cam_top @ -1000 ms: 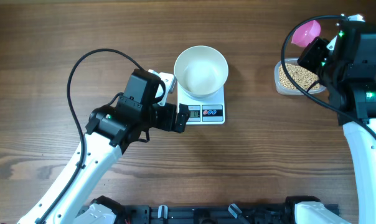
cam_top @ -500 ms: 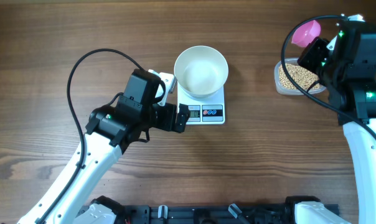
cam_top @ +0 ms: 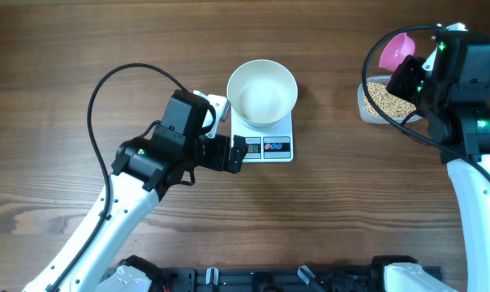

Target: Scoop item into bowl and weigh 150g on scale

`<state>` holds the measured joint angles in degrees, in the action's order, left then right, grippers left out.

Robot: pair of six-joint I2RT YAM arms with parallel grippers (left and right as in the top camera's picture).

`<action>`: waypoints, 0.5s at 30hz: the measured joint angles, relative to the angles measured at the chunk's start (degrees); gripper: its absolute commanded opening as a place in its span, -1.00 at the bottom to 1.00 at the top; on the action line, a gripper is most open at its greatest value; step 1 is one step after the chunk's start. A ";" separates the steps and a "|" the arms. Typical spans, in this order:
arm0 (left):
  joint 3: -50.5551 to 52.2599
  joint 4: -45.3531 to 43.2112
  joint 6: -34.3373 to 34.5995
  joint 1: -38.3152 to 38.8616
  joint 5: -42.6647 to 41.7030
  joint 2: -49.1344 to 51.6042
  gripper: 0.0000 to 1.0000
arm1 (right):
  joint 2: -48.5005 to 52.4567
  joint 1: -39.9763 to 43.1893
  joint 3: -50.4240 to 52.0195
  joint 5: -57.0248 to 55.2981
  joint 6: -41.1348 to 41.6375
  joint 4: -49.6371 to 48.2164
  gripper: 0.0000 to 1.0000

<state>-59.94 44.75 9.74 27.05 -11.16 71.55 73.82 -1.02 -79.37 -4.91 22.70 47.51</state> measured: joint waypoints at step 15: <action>0.00 0.00 0.00 0.00 0.00 0.00 1.00 | -0.22 0.00 0.00 -0.50 -4.96 3.23 -0.91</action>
<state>-59.94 44.75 9.74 27.05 -11.16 71.55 73.60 -1.02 -79.37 -5.41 17.74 50.74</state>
